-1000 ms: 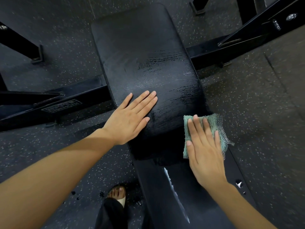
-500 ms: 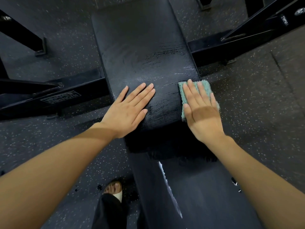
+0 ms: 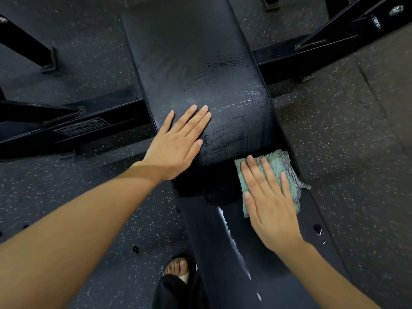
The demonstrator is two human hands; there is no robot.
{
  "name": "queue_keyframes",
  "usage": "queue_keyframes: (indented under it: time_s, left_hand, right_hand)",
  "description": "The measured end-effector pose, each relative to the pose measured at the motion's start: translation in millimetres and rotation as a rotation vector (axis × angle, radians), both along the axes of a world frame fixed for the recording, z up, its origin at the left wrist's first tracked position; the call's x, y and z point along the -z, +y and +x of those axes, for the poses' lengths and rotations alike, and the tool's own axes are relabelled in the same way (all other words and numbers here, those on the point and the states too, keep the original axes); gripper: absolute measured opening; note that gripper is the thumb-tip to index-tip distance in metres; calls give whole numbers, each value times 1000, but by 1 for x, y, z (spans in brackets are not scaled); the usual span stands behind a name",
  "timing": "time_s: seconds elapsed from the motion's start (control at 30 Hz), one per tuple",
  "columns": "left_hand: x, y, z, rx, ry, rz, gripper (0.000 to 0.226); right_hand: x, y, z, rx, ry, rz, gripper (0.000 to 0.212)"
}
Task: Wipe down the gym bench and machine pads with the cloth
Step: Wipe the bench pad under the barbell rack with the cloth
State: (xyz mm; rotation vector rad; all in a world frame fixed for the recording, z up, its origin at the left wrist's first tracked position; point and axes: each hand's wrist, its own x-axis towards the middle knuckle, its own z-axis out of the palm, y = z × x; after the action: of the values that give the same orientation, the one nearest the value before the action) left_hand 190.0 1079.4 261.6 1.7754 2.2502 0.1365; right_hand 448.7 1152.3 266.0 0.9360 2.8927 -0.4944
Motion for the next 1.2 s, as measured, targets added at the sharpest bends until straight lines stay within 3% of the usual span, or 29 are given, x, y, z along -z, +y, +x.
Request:
queue_keyframes:
  time_s: [0.23,0.43,0.67,0.83,1.0,1.2]
  left_hand:
    - [-2,-4,-1,20,-5,-12,62]
    - [-3,-12,0,29,-31,-19,62]
    - [-7,-20,-2,59,-35,-40,64]
    - [-6,-25,0,56,-30,-47,61]
    - [-8,-27,2,51,-39,-51,58]
    - [-5,-29,2,65,-27,-53,61]
  right_hand:
    - [6,21,-59,75,30,38,57]
    - [4,-17,-61,148,58,53,58]
    - [0,-87,-46,-33,15,29,57]
    - [1,-69,-31,-167,-16,56,55]
    - [3,-44,-28,46,-25,43,56]
    - [0,-80,-52,201,-7,37,57]
